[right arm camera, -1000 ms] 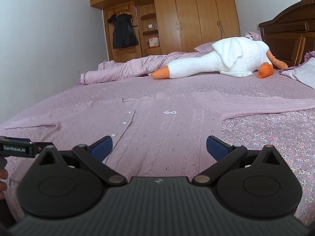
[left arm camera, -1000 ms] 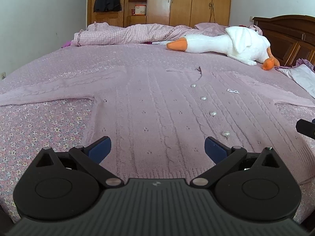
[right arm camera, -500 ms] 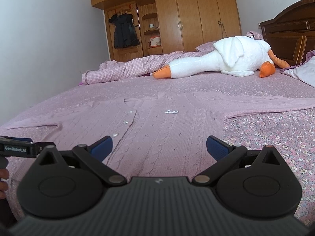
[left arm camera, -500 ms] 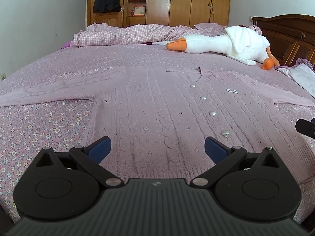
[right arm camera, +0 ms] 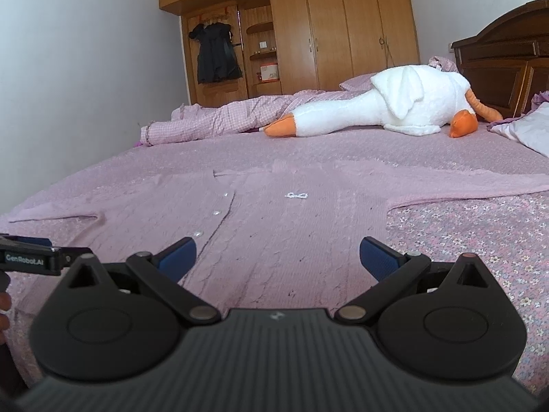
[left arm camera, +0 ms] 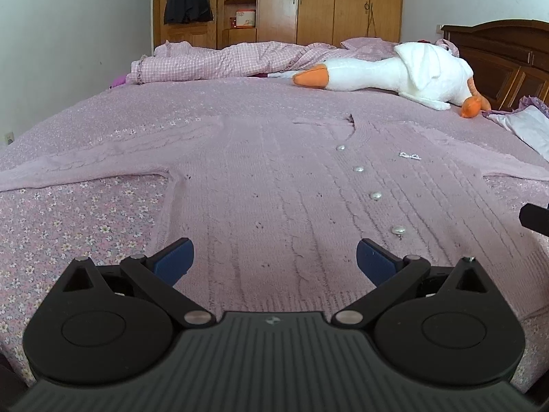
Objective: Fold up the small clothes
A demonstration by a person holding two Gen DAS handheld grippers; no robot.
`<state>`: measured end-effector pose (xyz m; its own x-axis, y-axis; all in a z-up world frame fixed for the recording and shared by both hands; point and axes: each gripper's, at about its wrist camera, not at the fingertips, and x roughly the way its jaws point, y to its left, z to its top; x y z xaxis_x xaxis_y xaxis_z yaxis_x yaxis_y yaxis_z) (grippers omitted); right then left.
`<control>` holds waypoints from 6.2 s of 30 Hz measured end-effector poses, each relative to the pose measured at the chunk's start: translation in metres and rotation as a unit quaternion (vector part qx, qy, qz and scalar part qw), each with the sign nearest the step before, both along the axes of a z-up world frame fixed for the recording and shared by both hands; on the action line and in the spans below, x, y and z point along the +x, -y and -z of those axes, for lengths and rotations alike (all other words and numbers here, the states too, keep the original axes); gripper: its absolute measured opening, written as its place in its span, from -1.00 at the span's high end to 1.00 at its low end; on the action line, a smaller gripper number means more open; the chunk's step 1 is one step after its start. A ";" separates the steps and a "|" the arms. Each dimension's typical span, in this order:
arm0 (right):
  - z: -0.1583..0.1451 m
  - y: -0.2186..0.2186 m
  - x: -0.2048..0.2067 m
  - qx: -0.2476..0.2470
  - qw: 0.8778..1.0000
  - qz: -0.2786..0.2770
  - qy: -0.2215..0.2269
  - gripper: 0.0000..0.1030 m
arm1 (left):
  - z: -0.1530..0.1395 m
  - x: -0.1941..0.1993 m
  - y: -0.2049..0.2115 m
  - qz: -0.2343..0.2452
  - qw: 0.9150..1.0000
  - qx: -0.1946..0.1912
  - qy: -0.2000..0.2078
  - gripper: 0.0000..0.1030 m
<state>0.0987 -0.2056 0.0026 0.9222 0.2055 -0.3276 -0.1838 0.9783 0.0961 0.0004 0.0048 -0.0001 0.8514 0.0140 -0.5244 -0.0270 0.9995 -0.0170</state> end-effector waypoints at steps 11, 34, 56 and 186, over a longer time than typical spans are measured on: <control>-0.001 -0.003 -0.002 -0.011 1.000 -0.005 0.003 -1.00 | 0.001 0.001 -0.001 0.001 1.000 -0.004 -0.001 -1.00; -0.010 -0.003 0.001 0.003 1.000 0.005 0.005 -1.00 | 0.001 0.000 -0.003 0.006 1.000 -0.003 -0.003 -1.00; -0.027 -0.134 0.018 0.032 0.989 -0.146 0.015 -1.00 | -0.025 0.002 -0.088 -0.101 0.990 -0.093 0.016 -1.00; -0.056 -0.164 0.175 0.029 0.999 -0.011 -0.008 -1.00 | -0.092 0.189 -0.194 -0.127 0.963 -0.146 0.189 0.80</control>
